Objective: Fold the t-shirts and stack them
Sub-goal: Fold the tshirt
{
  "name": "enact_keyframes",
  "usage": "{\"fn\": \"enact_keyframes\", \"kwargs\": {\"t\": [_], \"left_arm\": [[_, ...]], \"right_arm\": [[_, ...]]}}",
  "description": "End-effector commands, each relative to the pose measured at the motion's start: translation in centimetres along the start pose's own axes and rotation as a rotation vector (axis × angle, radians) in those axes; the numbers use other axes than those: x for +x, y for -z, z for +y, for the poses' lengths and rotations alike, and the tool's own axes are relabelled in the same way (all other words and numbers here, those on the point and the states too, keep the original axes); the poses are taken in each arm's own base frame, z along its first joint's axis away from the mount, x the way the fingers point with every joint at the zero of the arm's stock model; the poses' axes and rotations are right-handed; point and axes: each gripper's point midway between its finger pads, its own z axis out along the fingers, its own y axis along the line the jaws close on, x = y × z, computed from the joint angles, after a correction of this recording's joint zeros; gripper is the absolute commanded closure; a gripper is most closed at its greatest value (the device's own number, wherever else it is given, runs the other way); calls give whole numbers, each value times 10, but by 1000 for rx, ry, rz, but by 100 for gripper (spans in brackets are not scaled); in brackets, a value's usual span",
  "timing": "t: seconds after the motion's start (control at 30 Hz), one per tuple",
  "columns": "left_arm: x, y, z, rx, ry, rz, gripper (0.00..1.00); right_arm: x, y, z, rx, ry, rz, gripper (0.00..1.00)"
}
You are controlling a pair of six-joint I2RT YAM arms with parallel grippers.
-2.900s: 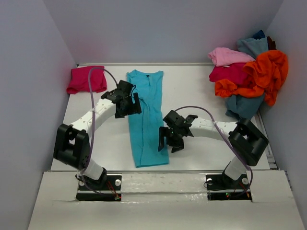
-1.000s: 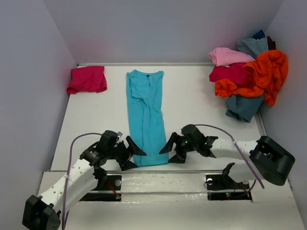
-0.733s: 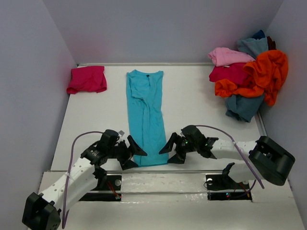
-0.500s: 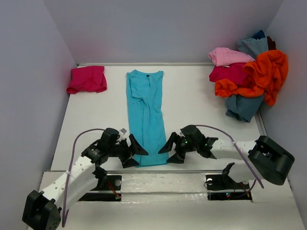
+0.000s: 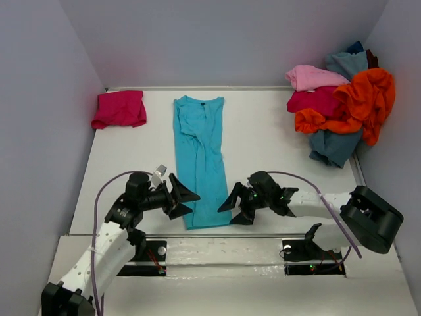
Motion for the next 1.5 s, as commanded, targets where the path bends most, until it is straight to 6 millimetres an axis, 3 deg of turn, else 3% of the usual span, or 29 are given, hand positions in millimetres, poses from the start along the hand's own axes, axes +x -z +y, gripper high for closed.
{"fn": "enact_keyframes", "kwargs": {"t": [0.0,0.03,0.07,0.13,0.23,0.57,0.7,0.97,1.23,1.47], "left_arm": [[-18,9,1,-188,-112,-30,7],[-40,14,-1,-288,-172,-117,7],[-41,23,33,-487,-181,-71,7],[-65,40,49,-680,-222,-149,7],[-63,44,65,-748,-176,-145,7],[-54,35,75,-765,-110,-172,6],[-39,16,71,-673,-47,-120,8],[-8,11,99,-691,18,-70,8],[-7,4,111,-685,21,-61,10],[-12,-12,108,-632,2,-39,12]], "right_arm": [[-9,3,6,60,55,-46,21],[-10,5,3,93,58,-53,21],[-14,7,2,140,77,-73,21],[-18,9,-2,203,93,-91,21],[-25,13,-12,304,121,-118,21],[-24,6,-31,336,102,-96,21],[-25,7,-33,357,119,-93,21],[-26,1,-38,365,139,-72,21],[-26,-4,-38,353,149,-60,21],[-27,-2,-40,361,143,-70,21]]}}
